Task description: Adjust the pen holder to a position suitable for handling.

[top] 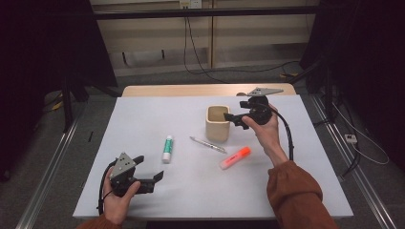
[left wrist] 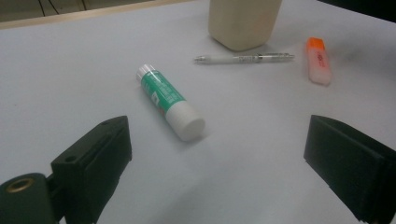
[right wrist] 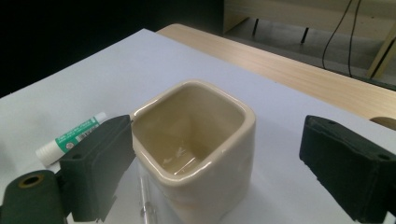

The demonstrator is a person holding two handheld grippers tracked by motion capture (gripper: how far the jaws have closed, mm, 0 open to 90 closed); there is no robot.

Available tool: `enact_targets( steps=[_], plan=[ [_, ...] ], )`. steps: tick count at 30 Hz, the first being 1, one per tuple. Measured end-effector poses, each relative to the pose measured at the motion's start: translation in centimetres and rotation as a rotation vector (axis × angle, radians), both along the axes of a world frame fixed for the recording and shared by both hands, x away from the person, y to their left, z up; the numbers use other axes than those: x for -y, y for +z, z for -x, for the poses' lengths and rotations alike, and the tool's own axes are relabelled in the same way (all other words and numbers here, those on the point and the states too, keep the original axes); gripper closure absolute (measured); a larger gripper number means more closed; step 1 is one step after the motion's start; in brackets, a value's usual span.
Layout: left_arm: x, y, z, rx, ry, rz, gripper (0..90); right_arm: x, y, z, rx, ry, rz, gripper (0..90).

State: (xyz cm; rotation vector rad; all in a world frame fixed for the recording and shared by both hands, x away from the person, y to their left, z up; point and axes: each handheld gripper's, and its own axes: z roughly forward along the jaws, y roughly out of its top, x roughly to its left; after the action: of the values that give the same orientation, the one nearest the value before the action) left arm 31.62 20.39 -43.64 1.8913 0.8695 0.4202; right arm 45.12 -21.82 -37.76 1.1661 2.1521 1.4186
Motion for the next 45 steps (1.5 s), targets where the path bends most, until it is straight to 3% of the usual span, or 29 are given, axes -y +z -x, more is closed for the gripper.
enact_targets(
  steps=[2,15,24,35,45],
  plan=[
    [0.0,0.0,0.0,0.000,-0.001,-0.002,7.5,0.2,-0.2,0.5,0.000,-0.011,-0.017,8.3],
    [-0.1,-0.1,-0.1,0.000,0.001,-0.004,7.5,0.7,-1.7,3.7,0.036,-0.091,0.056,6.4],
    [-0.3,-0.1,0.0,0.001,0.009,0.000,7.5,1.6,-3.3,6.1,0.043,-0.142,0.069,6.8],
    [-0.2,0.0,0.0,0.004,0.016,-0.003,7.5,2.6,-4.0,9.0,0.073,-0.147,0.070,6.8],
    [-0.3,0.1,0.1,0.010,0.017,-0.003,7.5,3.7,-5.0,11.4,0.065,-0.160,0.094,6.8]
  ],
)
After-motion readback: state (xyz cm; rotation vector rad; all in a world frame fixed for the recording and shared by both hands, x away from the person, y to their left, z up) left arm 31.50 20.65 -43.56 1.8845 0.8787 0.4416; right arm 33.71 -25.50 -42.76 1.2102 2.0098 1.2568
